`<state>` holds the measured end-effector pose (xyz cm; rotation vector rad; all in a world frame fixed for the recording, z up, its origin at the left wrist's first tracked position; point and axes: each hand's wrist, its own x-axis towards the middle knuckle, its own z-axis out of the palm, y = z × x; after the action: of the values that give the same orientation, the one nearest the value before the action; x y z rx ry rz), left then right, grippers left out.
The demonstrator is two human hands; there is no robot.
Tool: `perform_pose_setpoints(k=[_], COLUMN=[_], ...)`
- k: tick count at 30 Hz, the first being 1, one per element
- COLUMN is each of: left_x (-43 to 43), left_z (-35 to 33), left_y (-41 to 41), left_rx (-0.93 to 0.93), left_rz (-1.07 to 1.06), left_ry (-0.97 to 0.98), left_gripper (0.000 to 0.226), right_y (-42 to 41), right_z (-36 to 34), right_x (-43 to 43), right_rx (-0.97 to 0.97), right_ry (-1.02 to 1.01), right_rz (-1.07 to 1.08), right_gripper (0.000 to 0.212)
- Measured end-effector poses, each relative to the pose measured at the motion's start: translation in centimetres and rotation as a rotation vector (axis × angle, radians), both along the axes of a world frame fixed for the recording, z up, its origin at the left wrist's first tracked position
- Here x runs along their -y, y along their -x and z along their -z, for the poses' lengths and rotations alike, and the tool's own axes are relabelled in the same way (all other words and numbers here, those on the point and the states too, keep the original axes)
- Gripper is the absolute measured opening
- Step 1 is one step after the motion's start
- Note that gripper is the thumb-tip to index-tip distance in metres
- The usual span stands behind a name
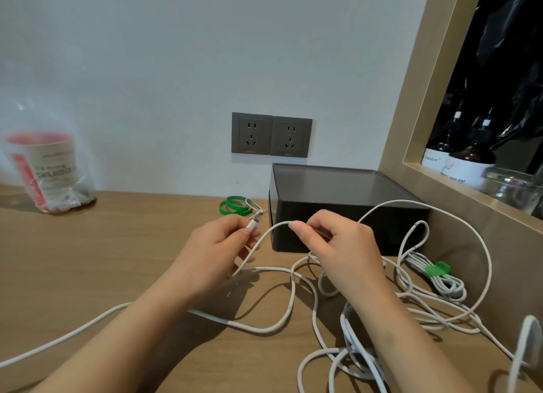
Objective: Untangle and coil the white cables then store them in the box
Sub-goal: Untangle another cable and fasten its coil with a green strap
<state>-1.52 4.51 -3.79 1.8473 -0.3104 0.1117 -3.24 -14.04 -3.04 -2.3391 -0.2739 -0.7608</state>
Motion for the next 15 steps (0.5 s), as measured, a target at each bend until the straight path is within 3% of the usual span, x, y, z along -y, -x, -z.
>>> perform_pose_setpoints(k=[2, 4, 6, 12, 15], left_x=[0.17, 0.15, 0.1, 0.5, 0.62], left_z=[-0.22, -0.36, -0.26, 0.15, -0.02], left_y=[0.2, 0.36, 0.45, 0.51, 0.57], left_rx=[-0.032, -0.086, -0.078, -0.002, -0.017], left_rz=[0.03, 0.076, 0.115, 0.143, 0.156], left_ry=[0.043, 0.069, 0.012, -0.104, -0.031], left_gripper=[0.028, 0.044, 0.049, 0.016, 0.019], right_y=[0.06, 0.09, 0.05, -0.06, -0.02], right_z=[0.05, 0.05, 0.1, 0.37, 0.34], right_x=[-0.17, -0.3, -0.33, -0.63, -0.85], right_rx=[-0.031, -0.045, -0.035, 0.013, 0.024], right_ry=[0.08, 0.114, 0.116, 0.006, -0.022], right_rz=[0.008, 0.022, 0.045, -0.04, -0.105], right_gripper=[0.025, 0.026, 0.026, 0.017, 0.015])
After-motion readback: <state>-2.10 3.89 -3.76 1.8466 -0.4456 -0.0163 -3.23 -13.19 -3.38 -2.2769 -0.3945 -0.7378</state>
